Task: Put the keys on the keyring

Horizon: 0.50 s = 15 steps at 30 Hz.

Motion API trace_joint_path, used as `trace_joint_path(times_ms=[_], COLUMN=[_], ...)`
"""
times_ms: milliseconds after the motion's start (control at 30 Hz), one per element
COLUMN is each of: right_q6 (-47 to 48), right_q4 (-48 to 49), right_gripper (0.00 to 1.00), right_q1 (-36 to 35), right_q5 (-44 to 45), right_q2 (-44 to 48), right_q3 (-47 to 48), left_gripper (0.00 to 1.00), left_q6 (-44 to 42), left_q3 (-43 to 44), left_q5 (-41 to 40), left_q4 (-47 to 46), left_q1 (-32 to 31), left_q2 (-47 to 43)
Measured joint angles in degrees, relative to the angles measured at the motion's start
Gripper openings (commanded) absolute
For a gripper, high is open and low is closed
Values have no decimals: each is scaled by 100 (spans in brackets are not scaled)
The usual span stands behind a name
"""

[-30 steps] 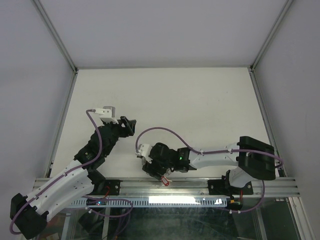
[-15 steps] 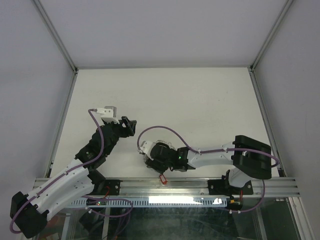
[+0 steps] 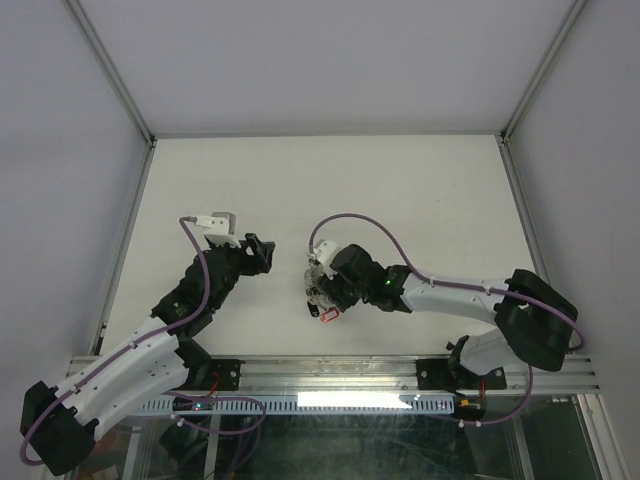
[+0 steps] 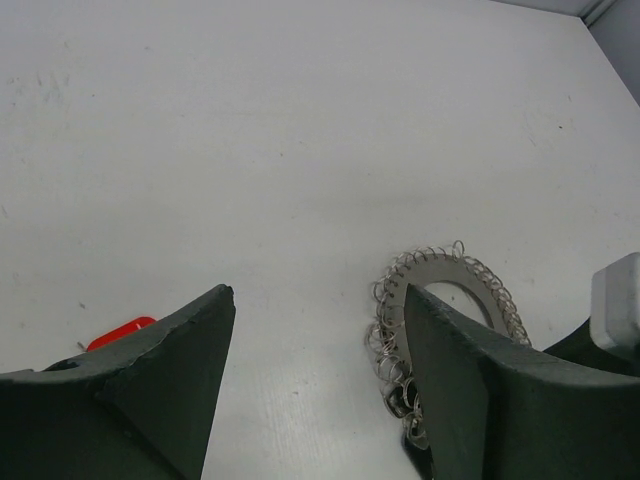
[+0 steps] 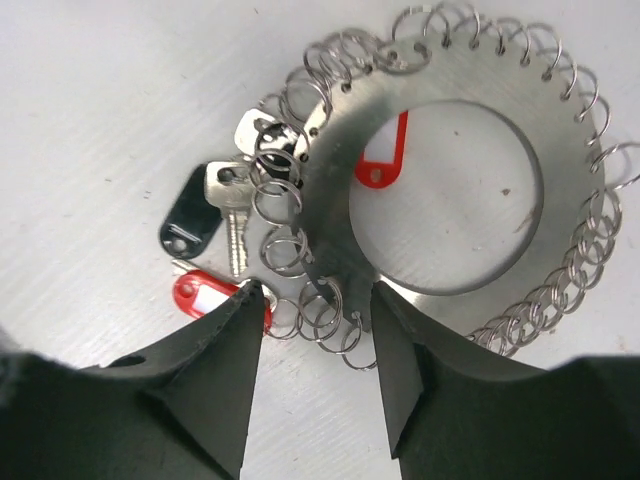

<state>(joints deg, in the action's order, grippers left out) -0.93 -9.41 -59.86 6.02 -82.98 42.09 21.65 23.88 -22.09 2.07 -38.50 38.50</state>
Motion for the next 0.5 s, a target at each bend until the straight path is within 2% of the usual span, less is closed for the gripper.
trace_joint_path(times_ms=[233,433,500], right_q6=[24,-393,-527], right_q4=[2,-146,-186], right_gripper=[42,40,40], right_q1=[710,1499,1646], right_q5=[-885,-1635,-1794], right_q2=[640,717,719], right_q3=[35,199,199], left_gripper=[69,47,44], left_q6=[-17,4,0], left_q3=[-2,-240,-328], left_q5=[855,1954,2262], left_q4=[-129,-544,-710], left_q1=[0,0,0], left_q2=[474,1366,1698])
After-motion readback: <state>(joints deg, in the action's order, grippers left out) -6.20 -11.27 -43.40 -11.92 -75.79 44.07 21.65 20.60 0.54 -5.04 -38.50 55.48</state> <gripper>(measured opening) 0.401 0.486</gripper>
